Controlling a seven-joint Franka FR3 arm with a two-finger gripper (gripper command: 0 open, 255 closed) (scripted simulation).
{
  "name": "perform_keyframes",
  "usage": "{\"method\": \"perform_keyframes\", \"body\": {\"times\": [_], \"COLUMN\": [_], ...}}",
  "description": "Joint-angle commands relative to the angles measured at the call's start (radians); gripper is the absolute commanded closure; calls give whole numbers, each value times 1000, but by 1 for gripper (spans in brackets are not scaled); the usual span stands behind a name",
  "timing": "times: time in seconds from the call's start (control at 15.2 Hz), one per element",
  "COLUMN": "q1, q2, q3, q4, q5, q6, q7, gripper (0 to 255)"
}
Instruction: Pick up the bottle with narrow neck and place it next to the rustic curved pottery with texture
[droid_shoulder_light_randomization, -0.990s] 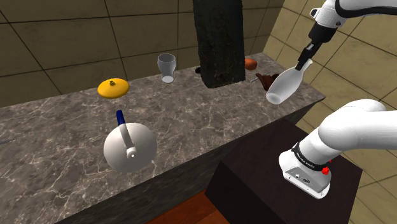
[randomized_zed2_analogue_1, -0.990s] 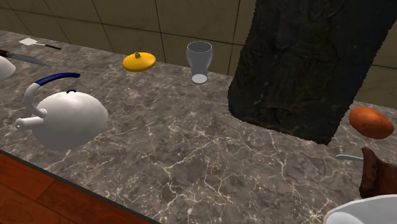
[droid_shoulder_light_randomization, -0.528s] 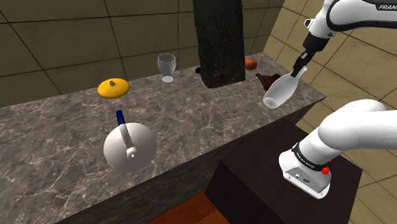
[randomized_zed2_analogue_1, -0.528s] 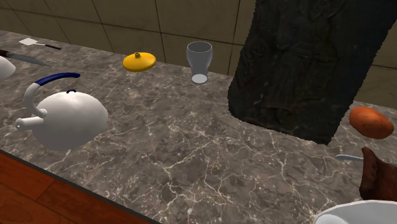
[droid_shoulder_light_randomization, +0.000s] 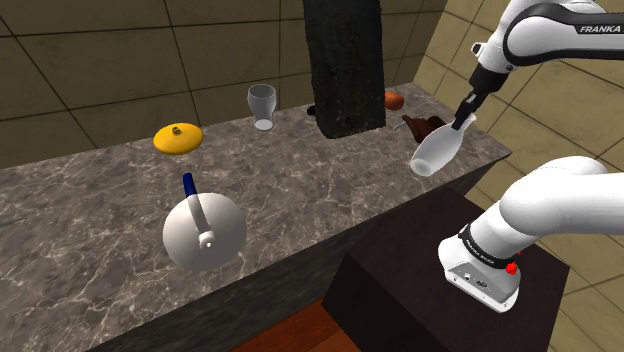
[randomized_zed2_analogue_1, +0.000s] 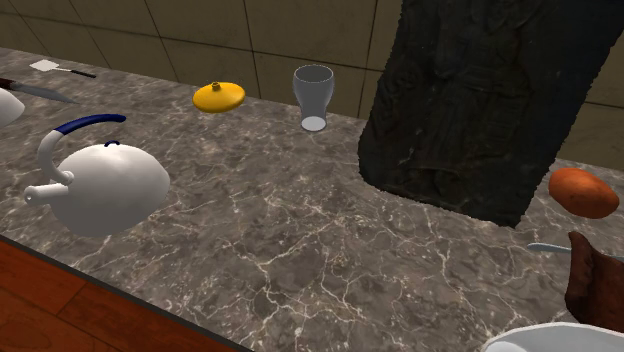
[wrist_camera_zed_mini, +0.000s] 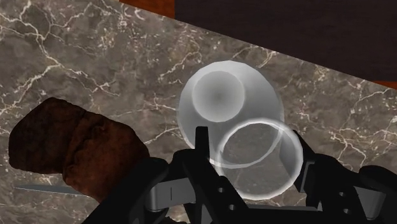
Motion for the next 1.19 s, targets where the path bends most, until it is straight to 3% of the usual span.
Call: {"method": "perform_keyframes", "body": {"times": [0.0, 0.2, 0.26, 0.59, 0.86, 1.12], "q1": [0, 0, 0, 0, 13, 13], "q2": [0, 0, 0, 0, -11, -11], "q3": [0, 0, 0, 0, 28, 28], "q4": [-1, -1, -1, -1, 118, 118], "q5": [0, 0, 0, 0, 28, 28], "q6": [2, 2, 2, 2, -128, -128], "q7": [1, 1, 1, 1, -3, -3], "gripper": [255, 255, 0, 0, 0, 0]}}
